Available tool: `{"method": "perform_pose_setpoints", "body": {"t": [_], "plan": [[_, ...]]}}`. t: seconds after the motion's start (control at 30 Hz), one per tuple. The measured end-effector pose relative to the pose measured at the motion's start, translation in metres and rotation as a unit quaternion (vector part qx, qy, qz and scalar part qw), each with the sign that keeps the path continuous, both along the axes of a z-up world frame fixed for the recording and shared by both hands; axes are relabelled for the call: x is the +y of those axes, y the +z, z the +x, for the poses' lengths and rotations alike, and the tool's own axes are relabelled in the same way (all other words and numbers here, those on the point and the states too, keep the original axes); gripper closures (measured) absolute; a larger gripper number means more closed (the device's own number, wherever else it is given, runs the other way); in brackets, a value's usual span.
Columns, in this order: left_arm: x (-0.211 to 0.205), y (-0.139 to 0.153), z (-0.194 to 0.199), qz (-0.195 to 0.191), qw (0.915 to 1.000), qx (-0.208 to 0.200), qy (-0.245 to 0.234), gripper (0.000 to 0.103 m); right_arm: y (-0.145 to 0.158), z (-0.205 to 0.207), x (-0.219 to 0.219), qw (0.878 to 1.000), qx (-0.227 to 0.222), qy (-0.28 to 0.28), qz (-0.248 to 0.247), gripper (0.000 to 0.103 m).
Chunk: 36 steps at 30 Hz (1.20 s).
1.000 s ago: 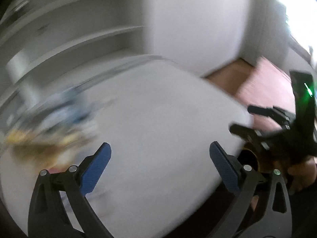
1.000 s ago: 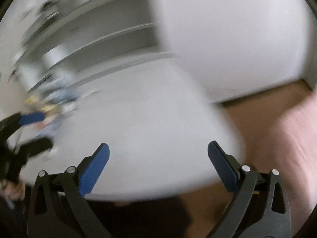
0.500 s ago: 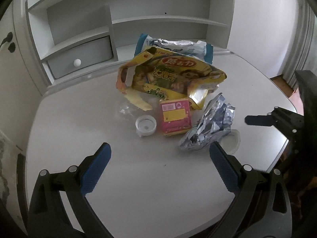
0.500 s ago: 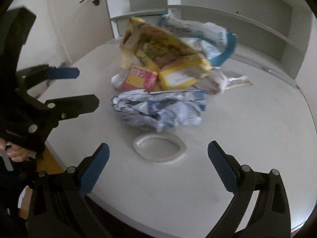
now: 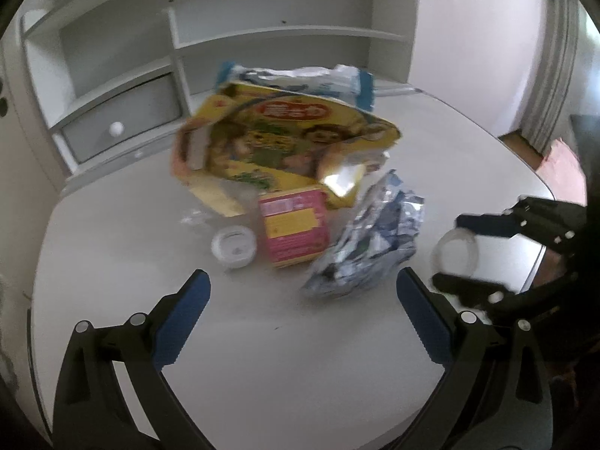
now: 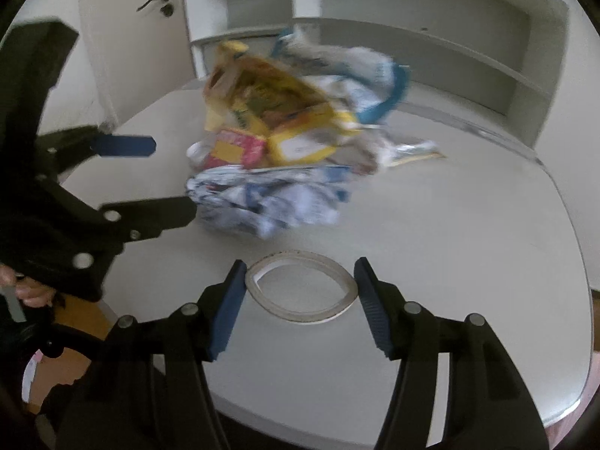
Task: Collect trash
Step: 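Return to the desk, grasp the crumpled foil with the left tool while the right grasps the white ring, then carry the foil and ring to the bin and open both tools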
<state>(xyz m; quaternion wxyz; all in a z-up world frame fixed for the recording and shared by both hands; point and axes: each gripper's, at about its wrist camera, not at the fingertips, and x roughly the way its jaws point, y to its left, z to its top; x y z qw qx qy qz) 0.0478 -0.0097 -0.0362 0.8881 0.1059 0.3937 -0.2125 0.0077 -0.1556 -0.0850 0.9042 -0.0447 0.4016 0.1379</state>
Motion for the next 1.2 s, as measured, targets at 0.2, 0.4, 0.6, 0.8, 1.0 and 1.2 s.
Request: {"method": "perform_pose_setpoints", "body": {"t": [0.2,0.4,0.6,0.8,1.0,1.2], "plan": [[-0.029,-0.01,0.001,0.016,0.9995,-0.006,-0.026,0.007,0.003,-0.015,-0.047,0.999,-0.002,-0.043,0.02,0.045],[-0.046,-0.016,-0.003,0.041,0.9983,-0.018,-0.039,0.015,0.007,-0.027,-0.067,0.998,-0.009,-0.06,0.024,0.045],[-0.052,-0.014,-0.009,0.041,0.9981,-0.01,-0.045,0.035,0.009,-0.03,-0.068,0.998,-0.012,-0.062,0.021,0.045],[-0.064,0.012,-0.031,0.027,0.9973,-0.026,-0.064,0.035,0.019,-0.04,-0.084,0.996,-0.026,-0.084,0.023,0.045],[-0.123,0.031,-0.043,-0.003,0.9932,-0.028,-0.113,0.035,0.023,-0.067,-0.159,0.982,-0.038,-0.181,0.041,0.045],[-0.235,0.033,-0.06,-0.025,0.9757,-0.016,-0.217,0.035,0.011,-0.136,-0.28,0.933,-0.044,-0.351,0.063,0.045]]}}
